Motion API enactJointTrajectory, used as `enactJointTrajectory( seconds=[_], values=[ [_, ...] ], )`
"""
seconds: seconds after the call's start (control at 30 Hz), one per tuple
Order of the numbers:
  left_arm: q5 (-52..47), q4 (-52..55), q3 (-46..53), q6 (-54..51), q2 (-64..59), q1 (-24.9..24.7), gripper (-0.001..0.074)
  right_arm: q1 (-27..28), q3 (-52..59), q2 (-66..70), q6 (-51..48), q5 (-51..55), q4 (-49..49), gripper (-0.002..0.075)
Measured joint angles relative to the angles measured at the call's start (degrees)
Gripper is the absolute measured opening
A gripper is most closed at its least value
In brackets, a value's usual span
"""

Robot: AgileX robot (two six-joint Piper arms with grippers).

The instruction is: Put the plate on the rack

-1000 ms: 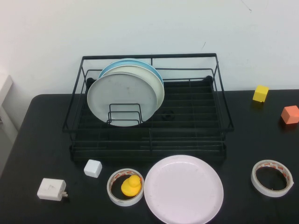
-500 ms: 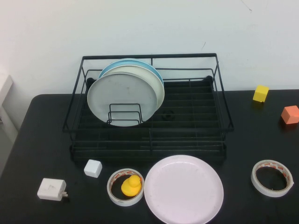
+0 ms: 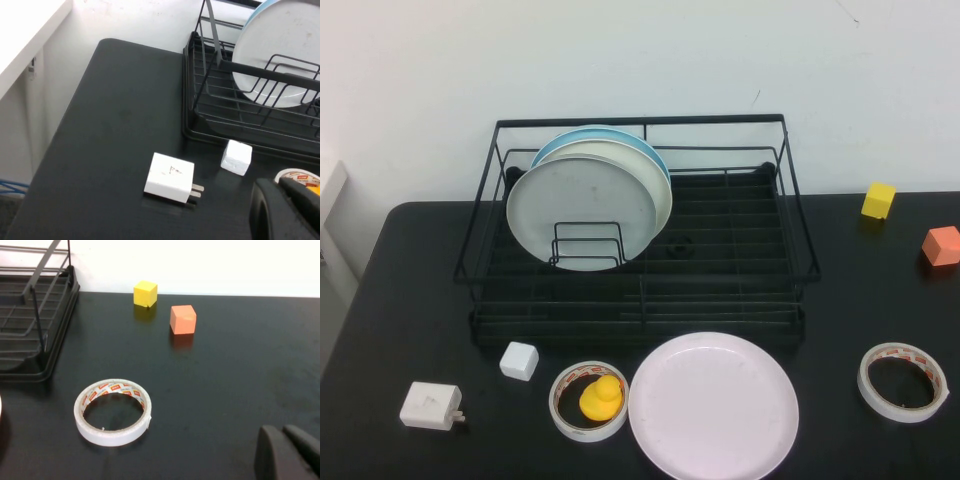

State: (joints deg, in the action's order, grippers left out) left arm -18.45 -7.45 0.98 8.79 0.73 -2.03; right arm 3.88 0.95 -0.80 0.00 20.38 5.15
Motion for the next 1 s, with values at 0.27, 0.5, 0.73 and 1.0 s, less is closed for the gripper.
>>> enactJointTrajectory(
  seconds=[0.27, 0.5, 0.73, 1.0],
  values=[
    [5.9, -0.6, 0.2, 0.1, 0.0, 0.0, -0.0003, 0.0, 0.7, 0.0, -1.0, -11.3, 0.8, -0.0002],
    [26.9, -0.7, 0.2, 0.1, 0.0, 0.0, -0.0003, 0.0, 0.7, 0.0, -5.2, -36.4, 1.3, -0.0002],
    [48.1, -1.0, 0.2, 0.1, 0.0, 0.0, -0.0003, 0.0, 0.7, 0.0, -5.3, -52.9, 1.5, -0.0002],
    [56.6, -1.1, 0.2, 2.0, 0.1, 0.0, -0.0003, 0.0, 0.7, 0.0, -3.4, -55.8, -2.4, -0.0002]
  ],
)
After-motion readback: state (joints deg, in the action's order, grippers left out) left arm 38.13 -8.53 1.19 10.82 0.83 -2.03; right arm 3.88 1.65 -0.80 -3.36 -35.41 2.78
